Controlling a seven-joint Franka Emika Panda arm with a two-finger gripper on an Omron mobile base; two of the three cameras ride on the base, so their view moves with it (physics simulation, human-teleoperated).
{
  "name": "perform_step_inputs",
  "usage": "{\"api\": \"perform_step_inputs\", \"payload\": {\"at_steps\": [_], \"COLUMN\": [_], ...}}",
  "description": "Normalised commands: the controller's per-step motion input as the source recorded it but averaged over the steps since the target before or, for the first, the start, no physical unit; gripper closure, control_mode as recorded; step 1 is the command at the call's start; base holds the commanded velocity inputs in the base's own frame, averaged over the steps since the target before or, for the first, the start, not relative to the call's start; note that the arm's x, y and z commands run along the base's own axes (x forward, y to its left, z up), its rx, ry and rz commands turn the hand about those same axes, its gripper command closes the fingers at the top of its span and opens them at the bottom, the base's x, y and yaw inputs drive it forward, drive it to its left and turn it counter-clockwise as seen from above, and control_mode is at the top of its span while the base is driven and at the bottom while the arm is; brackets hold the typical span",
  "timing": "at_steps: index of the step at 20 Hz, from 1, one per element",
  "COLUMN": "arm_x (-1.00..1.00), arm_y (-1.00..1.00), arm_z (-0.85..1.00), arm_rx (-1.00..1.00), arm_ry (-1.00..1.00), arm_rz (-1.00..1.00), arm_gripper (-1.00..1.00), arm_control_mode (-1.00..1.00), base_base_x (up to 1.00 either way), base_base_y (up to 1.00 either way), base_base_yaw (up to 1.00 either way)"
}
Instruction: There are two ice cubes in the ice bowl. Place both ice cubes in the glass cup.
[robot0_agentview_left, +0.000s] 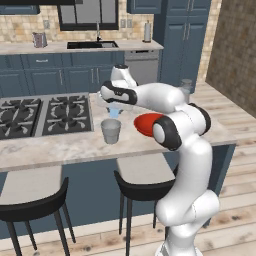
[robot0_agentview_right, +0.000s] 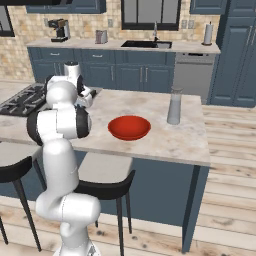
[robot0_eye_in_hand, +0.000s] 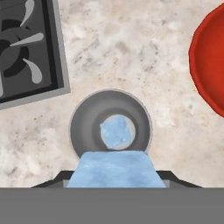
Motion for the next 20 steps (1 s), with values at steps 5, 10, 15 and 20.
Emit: {"api": "perform_step_inputs", "payload": {"at_steps": [5,10,15,20], "arm_x": [0.11,0.0,0.0,0.0], "arm_y": [0.0,0.0,0.0,0.0], "arm_z": [0.0,-0.1,-0.16,-0.21], "arm_rx": [0.0,0.0,0.0,0.0], "arm_ry": [0.0,0.0,0.0,0.0], "arm_rz": [0.0,0.0,0.0,0.0], "arm_gripper": [1.0,1.0,1.0,1.0], "arm_control_mode": [-1.0,-1.0,-1.0,-1.0], "base_base_x": [0.0,0.0,0.0,0.0], "base_base_y": [0.0,0.0,0.0,0.0], "base_base_yaw": [0.0,0.0,0.0,0.0]}}
